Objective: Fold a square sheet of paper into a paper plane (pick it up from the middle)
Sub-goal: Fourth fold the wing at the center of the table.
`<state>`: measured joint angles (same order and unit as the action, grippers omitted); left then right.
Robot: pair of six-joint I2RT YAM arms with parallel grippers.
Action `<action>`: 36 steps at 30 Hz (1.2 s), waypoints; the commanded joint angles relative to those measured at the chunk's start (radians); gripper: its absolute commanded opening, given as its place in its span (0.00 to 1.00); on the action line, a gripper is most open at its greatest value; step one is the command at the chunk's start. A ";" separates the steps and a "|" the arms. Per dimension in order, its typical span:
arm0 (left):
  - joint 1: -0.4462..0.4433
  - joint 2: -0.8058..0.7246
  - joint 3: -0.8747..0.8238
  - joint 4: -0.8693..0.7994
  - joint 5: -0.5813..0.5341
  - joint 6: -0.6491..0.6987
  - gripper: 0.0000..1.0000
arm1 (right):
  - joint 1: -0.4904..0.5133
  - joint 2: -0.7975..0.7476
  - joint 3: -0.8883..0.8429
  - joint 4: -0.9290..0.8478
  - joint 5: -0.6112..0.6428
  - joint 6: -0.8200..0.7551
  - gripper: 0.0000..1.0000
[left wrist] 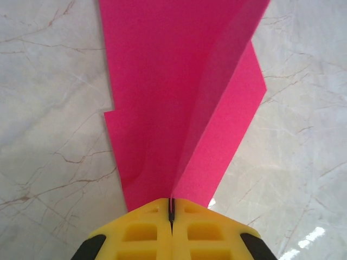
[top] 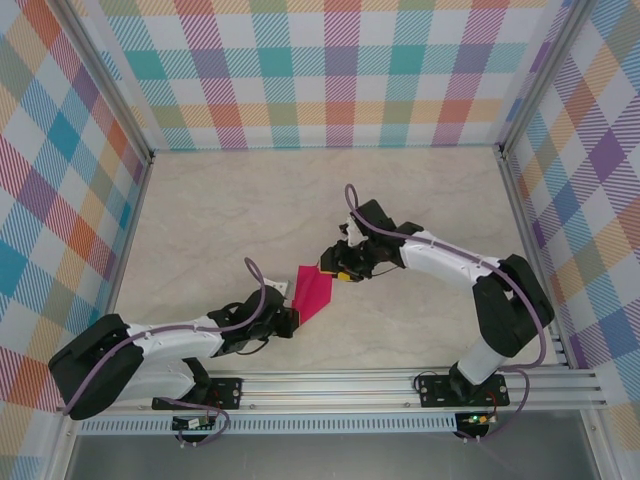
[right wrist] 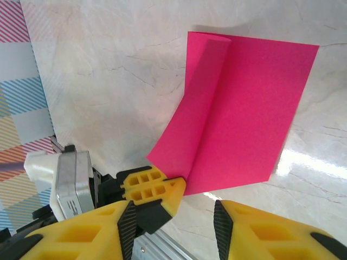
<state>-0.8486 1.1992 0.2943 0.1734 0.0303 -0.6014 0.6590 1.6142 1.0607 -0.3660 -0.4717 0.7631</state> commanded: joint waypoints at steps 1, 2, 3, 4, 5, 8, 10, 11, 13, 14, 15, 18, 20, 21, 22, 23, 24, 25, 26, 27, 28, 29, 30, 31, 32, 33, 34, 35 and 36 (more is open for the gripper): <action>0.064 -0.012 -0.027 0.080 0.154 -0.015 0.03 | 0.004 -0.003 -0.052 0.109 -0.061 -0.004 0.40; 0.084 -0.013 -0.033 0.086 0.183 -0.018 0.03 | 0.004 0.000 -0.068 0.138 -0.079 0.003 0.36; 0.104 -0.014 -0.037 0.086 0.208 -0.023 0.03 | 0.004 0.006 -0.078 0.165 -0.094 0.008 0.34; 0.119 -0.014 -0.040 0.088 0.230 -0.024 0.03 | 0.005 0.015 -0.082 0.182 -0.109 0.010 0.32; 0.130 -0.013 -0.044 0.097 0.252 -0.029 0.03 | 0.009 0.027 -0.081 0.191 -0.120 0.011 0.29; 0.163 -0.001 -0.044 0.109 0.300 -0.043 0.03 | 0.027 0.058 -0.064 0.201 -0.133 0.004 0.23; 0.193 0.029 -0.042 0.121 0.336 -0.059 0.03 | 0.039 0.081 -0.051 0.205 -0.133 0.008 0.21; 0.206 0.047 -0.045 0.136 0.356 -0.064 0.03 | 0.044 0.096 -0.045 0.211 -0.134 0.012 0.20; 0.222 0.081 -0.044 0.161 0.383 -0.069 0.02 | 0.052 0.121 -0.035 0.227 -0.139 0.021 0.18; 0.229 0.097 -0.043 0.172 0.391 -0.073 0.02 | 0.055 0.133 -0.030 0.232 -0.142 0.026 0.17; 0.235 0.114 -0.040 0.179 0.403 -0.075 0.02 | 0.060 0.140 -0.026 0.239 -0.141 0.029 0.16; 0.248 0.150 -0.028 0.195 0.432 -0.074 0.02 | 0.071 0.161 -0.014 0.258 -0.151 0.037 0.15; 0.254 0.155 -0.027 0.198 0.432 -0.075 0.02 | 0.076 0.174 -0.003 0.252 -0.144 0.039 0.14; 0.260 0.156 -0.027 0.198 0.437 -0.075 0.02 | 0.076 0.182 -0.001 0.257 -0.143 0.046 0.14; 0.265 0.157 -0.027 0.196 0.442 -0.076 0.02 | 0.077 0.190 0.001 0.263 -0.145 0.052 0.14; 0.269 0.159 -0.027 0.196 0.450 -0.075 0.02 | 0.077 0.198 0.004 0.268 -0.146 0.057 0.14; 0.274 0.159 -0.024 0.192 0.456 -0.074 0.02 | 0.078 0.207 0.009 0.273 -0.146 0.062 0.14; 0.276 0.161 -0.022 0.184 0.459 -0.070 0.02 | 0.080 0.216 0.015 0.278 -0.151 0.065 0.14; 0.278 0.166 -0.018 0.179 0.465 -0.068 0.02 | 0.083 0.225 0.025 0.288 -0.161 0.065 0.14; 0.281 0.173 -0.015 0.181 0.478 -0.068 0.02 | 0.087 0.234 0.039 0.282 -0.162 0.063 0.14; 0.283 0.179 -0.011 0.183 0.485 -0.067 0.02 | 0.090 0.241 0.048 0.275 -0.157 0.061 0.14; 0.285 0.185 -0.009 0.186 0.491 -0.067 0.02 | 0.092 0.247 0.059 0.265 -0.150 0.061 0.14; 0.288 0.191 -0.006 0.186 0.493 -0.067 0.02 | 0.093 0.258 0.068 0.257 -0.144 0.064 0.14; 0.291 0.199 -0.003 0.184 0.498 -0.066 0.02 | 0.093 0.268 0.070 0.259 -0.142 0.068 0.14; 0.293 0.208 0.002 0.185 0.507 -0.064 0.02 | 0.094 0.277 0.071 0.267 -0.141 0.076 0.14; 0.296 0.215 0.006 0.189 0.517 -0.062 0.02 | 0.093 0.290 0.074 0.273 -0.146 0.083 0.14; 0.298 0.220 0.010 0.187 0.521 -0.060 0.02 | 0.093 0.298 0.083 0.264 -0.143 0.084 0.14; 0.299 0.223 0.012 0.188 0.526 -0.059 0.02 | 0.092 0.308 0.093 0.242 -0.128 0.078 0.13; 0.301 0.228 0.015 0.190 0.533 -0.058 0.02 | 0.092 0.316 0.096 0.231 -0.110 0.076 0.13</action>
<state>-0.5583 1.3991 0.2909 0.3679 0.5407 -0.6689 0.7464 1.9003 1.1255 -0.1081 -0.5999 0.8310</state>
